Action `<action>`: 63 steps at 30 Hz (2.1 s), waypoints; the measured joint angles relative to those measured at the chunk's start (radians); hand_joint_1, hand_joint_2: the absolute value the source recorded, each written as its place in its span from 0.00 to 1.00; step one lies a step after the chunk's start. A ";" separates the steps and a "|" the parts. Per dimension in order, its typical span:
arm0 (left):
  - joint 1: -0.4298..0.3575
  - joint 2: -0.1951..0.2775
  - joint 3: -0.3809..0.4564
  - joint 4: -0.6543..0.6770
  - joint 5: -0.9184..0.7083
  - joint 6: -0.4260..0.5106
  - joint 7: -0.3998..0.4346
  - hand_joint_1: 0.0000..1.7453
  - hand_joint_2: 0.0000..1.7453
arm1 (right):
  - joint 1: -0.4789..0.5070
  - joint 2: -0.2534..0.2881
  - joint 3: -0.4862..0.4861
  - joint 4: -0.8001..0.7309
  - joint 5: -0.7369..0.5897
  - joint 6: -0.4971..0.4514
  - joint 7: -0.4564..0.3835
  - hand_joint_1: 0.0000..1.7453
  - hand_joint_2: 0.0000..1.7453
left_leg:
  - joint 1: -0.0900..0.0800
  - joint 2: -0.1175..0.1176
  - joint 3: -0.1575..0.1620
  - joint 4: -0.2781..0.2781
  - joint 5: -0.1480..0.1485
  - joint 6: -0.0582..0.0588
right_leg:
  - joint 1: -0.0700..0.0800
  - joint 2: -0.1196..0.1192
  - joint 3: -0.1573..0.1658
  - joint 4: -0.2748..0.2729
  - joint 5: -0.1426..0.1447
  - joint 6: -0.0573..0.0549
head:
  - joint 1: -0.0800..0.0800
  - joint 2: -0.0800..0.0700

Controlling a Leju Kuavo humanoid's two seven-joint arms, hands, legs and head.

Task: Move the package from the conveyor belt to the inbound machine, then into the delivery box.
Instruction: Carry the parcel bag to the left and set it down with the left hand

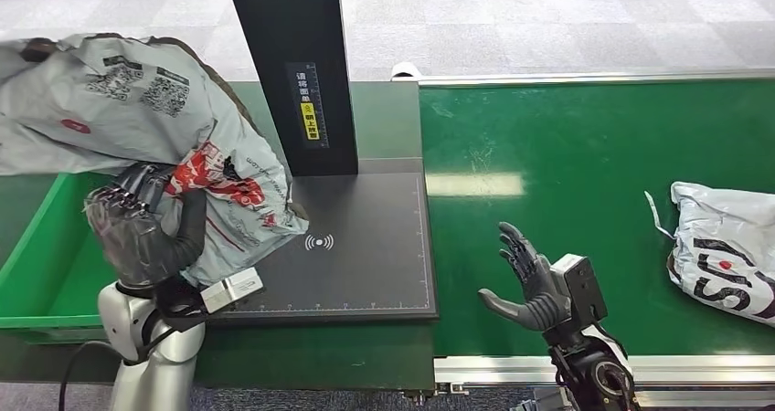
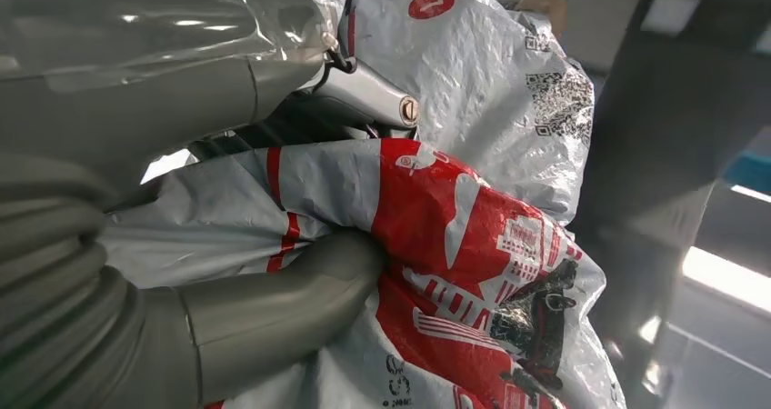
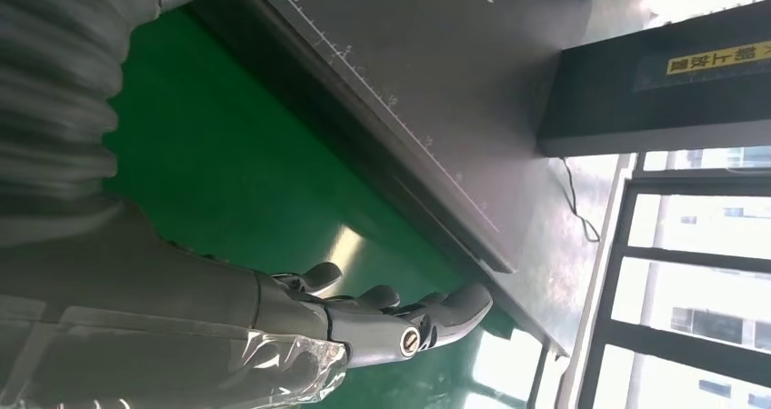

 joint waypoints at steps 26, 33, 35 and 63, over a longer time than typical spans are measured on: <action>-0.100 0.322 0.274 0.583 -0.285 -0.210 0.845 0.99 1.00 | 0.133 -0.001 -0.050 -0.185 0.055 0.017 0.019 0.00 1.00 | 0.000 0.005 0.001 -0.001 -0.001 -0.001 | 0.001 0.003 -0.001 0.001 -0.001 -0.001 | 0.000 0.000; -0.131 0.338 0.295 0.650 -0.320 -0.373 0.871 0.92 1.00 | 0.072 0.000 -0.046 -0.126 0.064 0.042 0.015 0.00 1.00 | 0.000 0.005 0.007 -0.003 -0.001 -0.002 | 0.000 0.003 0.006 0.001 -0.002 -0.002 | 0.000 0.000; -0.136 0.339 0.303 0.661 -0.321 -0.379 0.881 0.77 1.00 | 0.059 0.000 -0.045 -0.112 0.064 0.046 0.015 0.00 1.00 | 0.000 0.005 0.010 -0.003 -0.001 -0.002 | 0.000 0.003 0.008 0.001 -0.002 -0.002 | 0.000 0.000; -0.080 0.269 0.290 0.531 -0.063 -0.044 0.689 0.00 1.00 | 0.083 0.008 -0.036 -0.100 0.063 0.033 0.026 0.00 1.00 | 0.000 0.004 0.009 -0.005 0.000 -0.003 | 0.000 0.003 0.005 0.001 -0.002 -0.003 | 0.000 0.000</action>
